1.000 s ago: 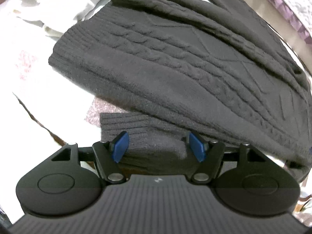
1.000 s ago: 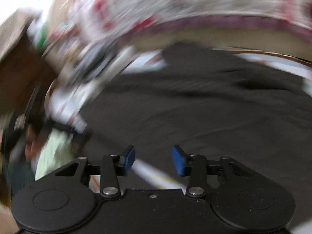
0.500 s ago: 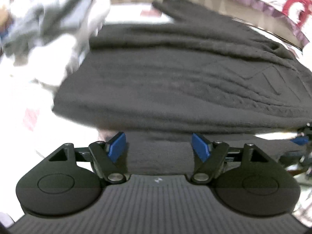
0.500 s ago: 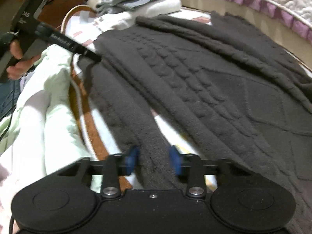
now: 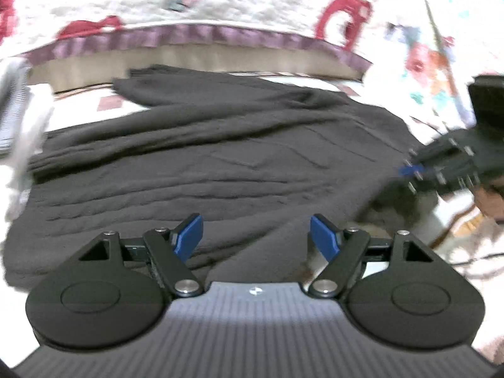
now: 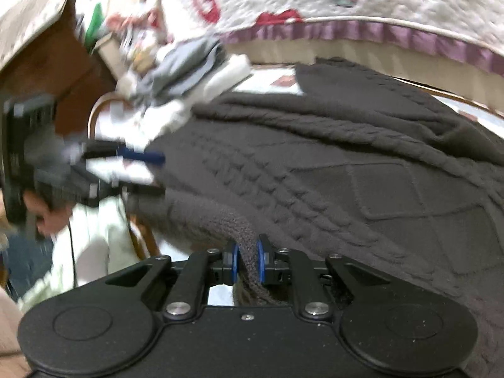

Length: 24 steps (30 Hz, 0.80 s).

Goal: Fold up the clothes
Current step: 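Lay the sweater flat and pinch a sleeve with the left tool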

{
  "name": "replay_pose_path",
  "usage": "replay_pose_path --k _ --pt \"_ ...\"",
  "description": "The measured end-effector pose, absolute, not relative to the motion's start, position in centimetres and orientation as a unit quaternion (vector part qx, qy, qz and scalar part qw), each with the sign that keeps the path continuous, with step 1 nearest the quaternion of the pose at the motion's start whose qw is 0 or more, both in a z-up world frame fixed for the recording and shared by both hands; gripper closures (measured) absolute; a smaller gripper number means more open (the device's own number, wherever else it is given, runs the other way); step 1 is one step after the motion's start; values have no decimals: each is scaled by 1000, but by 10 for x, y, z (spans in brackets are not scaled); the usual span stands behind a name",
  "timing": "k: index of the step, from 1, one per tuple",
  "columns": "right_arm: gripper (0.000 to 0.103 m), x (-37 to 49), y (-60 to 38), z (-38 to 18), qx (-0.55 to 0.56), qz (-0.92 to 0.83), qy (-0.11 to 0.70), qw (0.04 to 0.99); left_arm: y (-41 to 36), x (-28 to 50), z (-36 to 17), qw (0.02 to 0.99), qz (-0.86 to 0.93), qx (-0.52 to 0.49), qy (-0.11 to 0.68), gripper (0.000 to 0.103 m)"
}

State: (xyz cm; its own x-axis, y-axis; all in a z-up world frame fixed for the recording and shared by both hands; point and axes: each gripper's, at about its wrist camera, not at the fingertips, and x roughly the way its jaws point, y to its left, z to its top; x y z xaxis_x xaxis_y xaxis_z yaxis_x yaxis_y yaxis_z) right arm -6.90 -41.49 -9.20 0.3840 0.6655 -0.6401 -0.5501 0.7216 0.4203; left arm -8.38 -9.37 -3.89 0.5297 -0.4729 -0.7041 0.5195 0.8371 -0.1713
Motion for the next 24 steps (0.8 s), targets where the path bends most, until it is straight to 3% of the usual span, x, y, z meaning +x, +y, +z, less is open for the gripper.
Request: replay_pose_path --k 10,12,13,18,22,24 --pt "89 -48 -443 -99 239 382 405 796 -121 -78 -87 838 -293 37 460 28" --pt "99 -47 -454 -97 274 385 386 792 -117 -77 -84 841 -285 38 458 51" --pt "99 -46 -462 -95 294 387 373 790 -116 -76 -83 843 -280 38 457 76" --pt "99 -41 -491 -96 319 330 367 809 -113 -67 -83 849 -258 29 461 84" --pt "90 -46 -487 -90 258 295 392 832 -126 -79 -87 845 -278 94 447 84" --pt "71 -52 -470 -83 191 298 405 843 -126 -79 -92 842 -276 100 452 80"
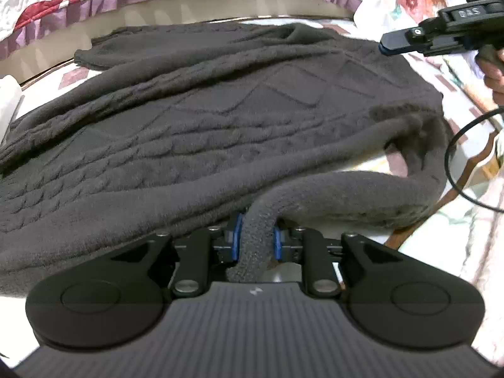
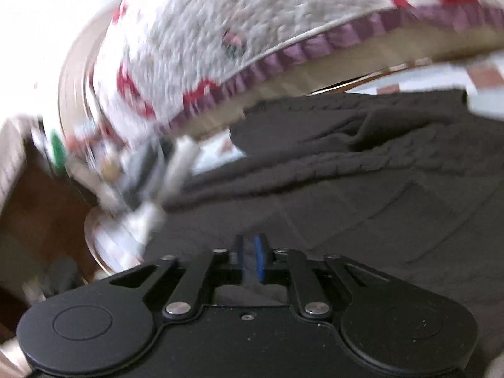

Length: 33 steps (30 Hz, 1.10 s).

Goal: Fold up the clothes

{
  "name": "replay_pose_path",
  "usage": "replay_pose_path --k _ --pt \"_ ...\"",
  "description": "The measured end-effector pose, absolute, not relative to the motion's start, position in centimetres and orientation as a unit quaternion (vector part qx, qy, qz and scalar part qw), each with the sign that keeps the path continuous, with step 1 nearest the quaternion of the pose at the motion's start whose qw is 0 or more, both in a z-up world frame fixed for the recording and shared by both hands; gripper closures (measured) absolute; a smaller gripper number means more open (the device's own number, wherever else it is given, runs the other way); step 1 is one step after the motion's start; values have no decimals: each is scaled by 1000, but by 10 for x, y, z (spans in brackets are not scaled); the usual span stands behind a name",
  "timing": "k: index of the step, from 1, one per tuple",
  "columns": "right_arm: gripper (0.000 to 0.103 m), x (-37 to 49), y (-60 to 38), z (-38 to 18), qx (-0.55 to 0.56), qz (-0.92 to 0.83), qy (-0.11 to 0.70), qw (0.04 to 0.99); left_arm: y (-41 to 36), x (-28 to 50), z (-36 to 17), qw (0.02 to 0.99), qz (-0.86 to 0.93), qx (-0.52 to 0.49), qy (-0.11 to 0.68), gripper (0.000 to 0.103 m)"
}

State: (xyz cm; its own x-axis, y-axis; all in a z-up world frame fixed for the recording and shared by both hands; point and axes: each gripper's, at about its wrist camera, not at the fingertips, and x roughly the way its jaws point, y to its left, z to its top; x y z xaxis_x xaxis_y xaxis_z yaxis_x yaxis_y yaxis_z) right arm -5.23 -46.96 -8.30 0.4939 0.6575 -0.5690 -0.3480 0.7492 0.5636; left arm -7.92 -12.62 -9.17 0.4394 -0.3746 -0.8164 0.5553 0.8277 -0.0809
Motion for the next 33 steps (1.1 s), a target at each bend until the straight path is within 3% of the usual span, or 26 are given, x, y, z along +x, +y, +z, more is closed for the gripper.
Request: replay_pose_path --k 1,3,5,7,12,17,20,24,29,33 --pt "61 -56 -457 -80 157 309 411 843 -126 -79 -95 839 -275 102 458 72" --pt "59 -68 -431 -79 92 337 411 842 -127 -79 -101 841 -254 127 461 69" --pt "58 -75 -417 -78 57 356 410 838 -127 -80 -97 843 -245 136 458 87" --pt "58 -77 -417 -78 51 356 411 837 -126 -83 -81 852 -243 135 443 89" --pt "58 -73 -454 -66 94 299 400 861 -130 -72 -16 883 -244 157 370 90" --pt "57 -68 -526 -70 200 188 398 876 -126 -34 38 880 -265 84 386 90" --pt "56 -73 -560 -84 250 115 412 869 -138 -19 45 880 -263 93 384 90" --pt "55 -76 -572 -95 273 87 429 857 -146 33 15 871 -233 53 428 90" --pt "53 -74 -568 -111 269 36 461 844 -140 97 -65 844 -140 41 516 86" --pt "53 -74 -544 -108 165 50 466 868 -127 108 -81 845 -132 9 519 74"
